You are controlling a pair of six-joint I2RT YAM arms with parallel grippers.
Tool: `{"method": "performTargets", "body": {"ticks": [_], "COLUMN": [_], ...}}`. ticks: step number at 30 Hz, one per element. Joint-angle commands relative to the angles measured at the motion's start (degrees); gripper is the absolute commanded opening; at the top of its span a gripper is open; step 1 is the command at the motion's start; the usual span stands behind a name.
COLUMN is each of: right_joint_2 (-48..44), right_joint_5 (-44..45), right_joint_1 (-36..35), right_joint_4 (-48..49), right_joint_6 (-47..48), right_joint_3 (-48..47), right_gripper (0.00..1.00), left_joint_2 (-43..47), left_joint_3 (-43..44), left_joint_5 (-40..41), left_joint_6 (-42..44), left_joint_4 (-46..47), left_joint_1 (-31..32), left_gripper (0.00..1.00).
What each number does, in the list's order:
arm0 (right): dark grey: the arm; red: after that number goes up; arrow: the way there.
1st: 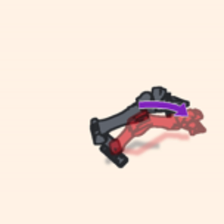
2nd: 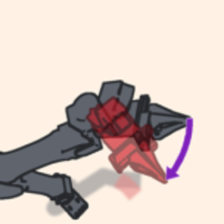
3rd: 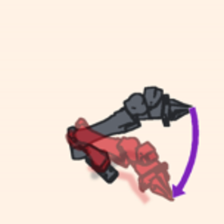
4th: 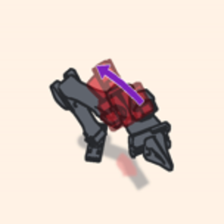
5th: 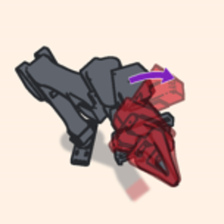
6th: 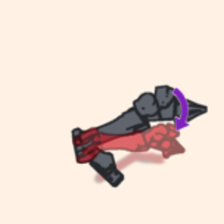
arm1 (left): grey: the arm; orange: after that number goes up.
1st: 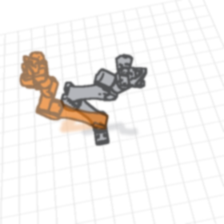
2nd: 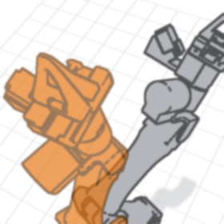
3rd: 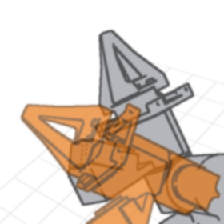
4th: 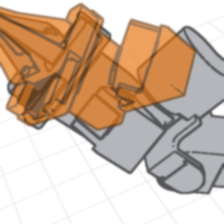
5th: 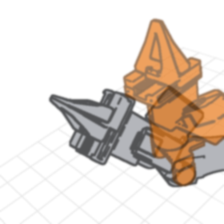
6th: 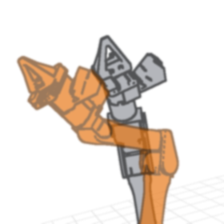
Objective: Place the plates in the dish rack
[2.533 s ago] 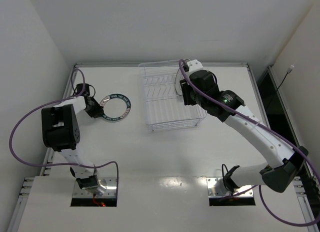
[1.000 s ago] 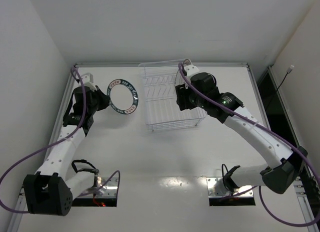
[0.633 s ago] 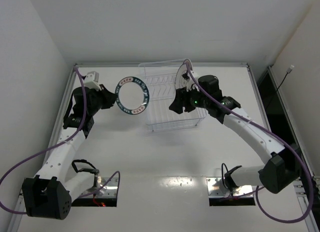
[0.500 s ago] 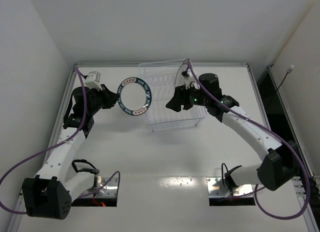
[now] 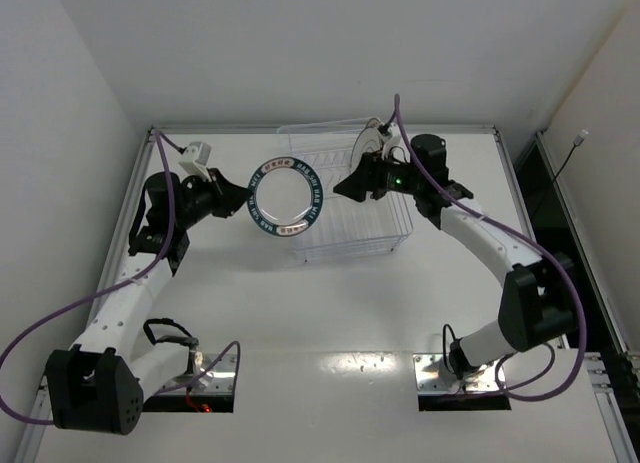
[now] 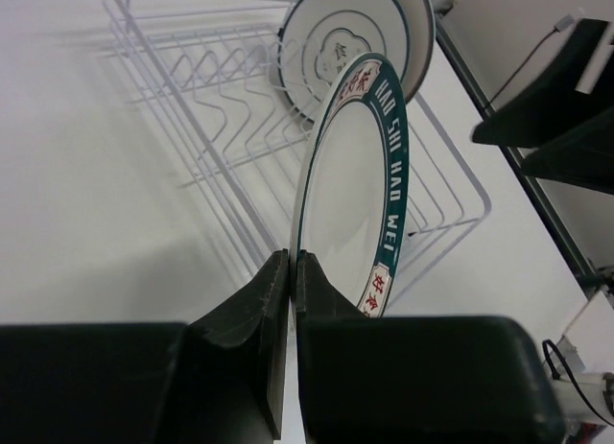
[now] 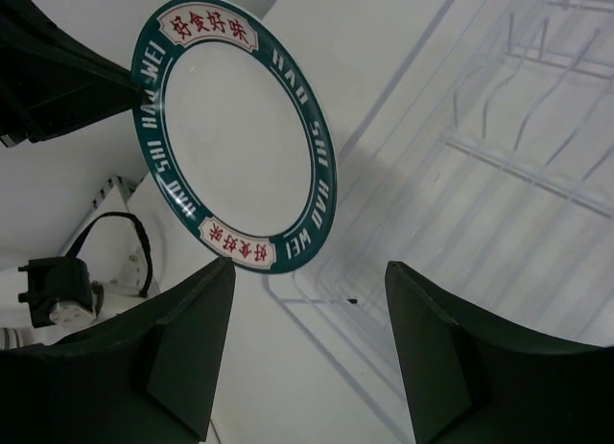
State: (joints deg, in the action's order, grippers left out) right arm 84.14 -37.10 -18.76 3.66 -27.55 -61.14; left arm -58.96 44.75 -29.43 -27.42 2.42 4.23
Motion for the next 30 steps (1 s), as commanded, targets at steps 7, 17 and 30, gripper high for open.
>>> {"method": "performTargets", "body": {"ticks": [7,17,30], "right_joint_2": [10.33,15.43,21.24], "right_joint_5": [-8.68,-12.82,-17.30], "right_joint_1": [-0.48,-1.53,-2.59], "right_joint_4": [17.60,28.94,38.26], "right_joint_6": [-5.84,-13.83,-25.10], "right_joint_3": [2.52,2.00,-1.70], "right_gripper": [0.62,0.59,0.00], "left_joint_2": [-1.60,-4.06,-9.16], "left_joint_3": [-0.02,-0.02,1.39], "left_joint_5": [-9.06,-11.79,-11.97], "left_joint_6": [-1.32,-2.99,-4.14], "left_joint_4": [9.09,10.76,8.23], "left_joint_1": [0.60,1.13,1.13], "left_gripper": [0.00,0.00,0.00]}}
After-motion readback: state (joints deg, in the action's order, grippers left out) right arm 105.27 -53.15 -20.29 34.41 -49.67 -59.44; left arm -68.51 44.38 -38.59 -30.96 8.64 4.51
